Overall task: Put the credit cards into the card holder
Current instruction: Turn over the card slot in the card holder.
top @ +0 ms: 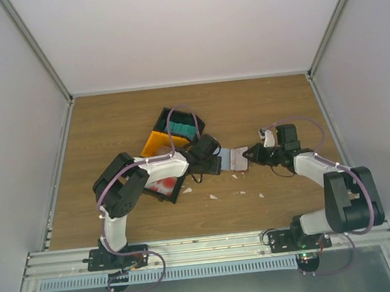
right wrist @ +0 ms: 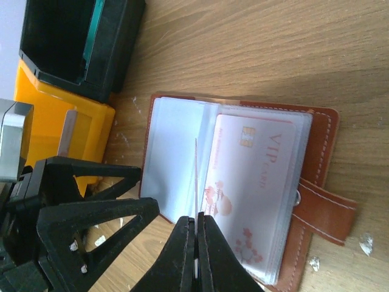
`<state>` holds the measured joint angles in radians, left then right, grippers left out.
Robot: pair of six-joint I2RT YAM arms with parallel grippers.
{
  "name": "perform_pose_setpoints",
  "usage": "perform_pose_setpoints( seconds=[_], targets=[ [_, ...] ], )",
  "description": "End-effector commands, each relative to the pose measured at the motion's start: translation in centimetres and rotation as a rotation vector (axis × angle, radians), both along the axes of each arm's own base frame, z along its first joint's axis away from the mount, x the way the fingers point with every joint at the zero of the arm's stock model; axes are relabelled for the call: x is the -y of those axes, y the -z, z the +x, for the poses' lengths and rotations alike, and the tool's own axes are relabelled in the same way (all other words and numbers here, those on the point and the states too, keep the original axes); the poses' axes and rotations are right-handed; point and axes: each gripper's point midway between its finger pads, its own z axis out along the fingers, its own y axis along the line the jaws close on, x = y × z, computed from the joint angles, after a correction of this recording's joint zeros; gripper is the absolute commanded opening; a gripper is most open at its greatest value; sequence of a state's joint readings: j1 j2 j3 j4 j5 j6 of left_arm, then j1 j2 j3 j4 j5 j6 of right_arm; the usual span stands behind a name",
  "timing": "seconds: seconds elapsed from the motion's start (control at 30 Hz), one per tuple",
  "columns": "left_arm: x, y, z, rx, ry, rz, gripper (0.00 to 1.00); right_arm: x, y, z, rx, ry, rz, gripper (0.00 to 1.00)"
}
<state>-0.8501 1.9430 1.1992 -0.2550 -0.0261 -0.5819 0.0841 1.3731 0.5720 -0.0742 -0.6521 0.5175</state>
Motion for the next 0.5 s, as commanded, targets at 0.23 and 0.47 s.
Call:
perform_pose_setpoints(
  seconds=[0.23,0.47],
  targets=[
    [-0.8,1.7,0.3,-0.02,-0.017,0.089,0.53,-1.2,1.2,2.1,-0.054,0.008,0.134,0.0],
    [-1.0,1.9,0.2,-0.021,-0.012,0.095,0.52,-2.2,1.4,2.6,-0.074,-0.015,0.221,0.0]
  ],
)
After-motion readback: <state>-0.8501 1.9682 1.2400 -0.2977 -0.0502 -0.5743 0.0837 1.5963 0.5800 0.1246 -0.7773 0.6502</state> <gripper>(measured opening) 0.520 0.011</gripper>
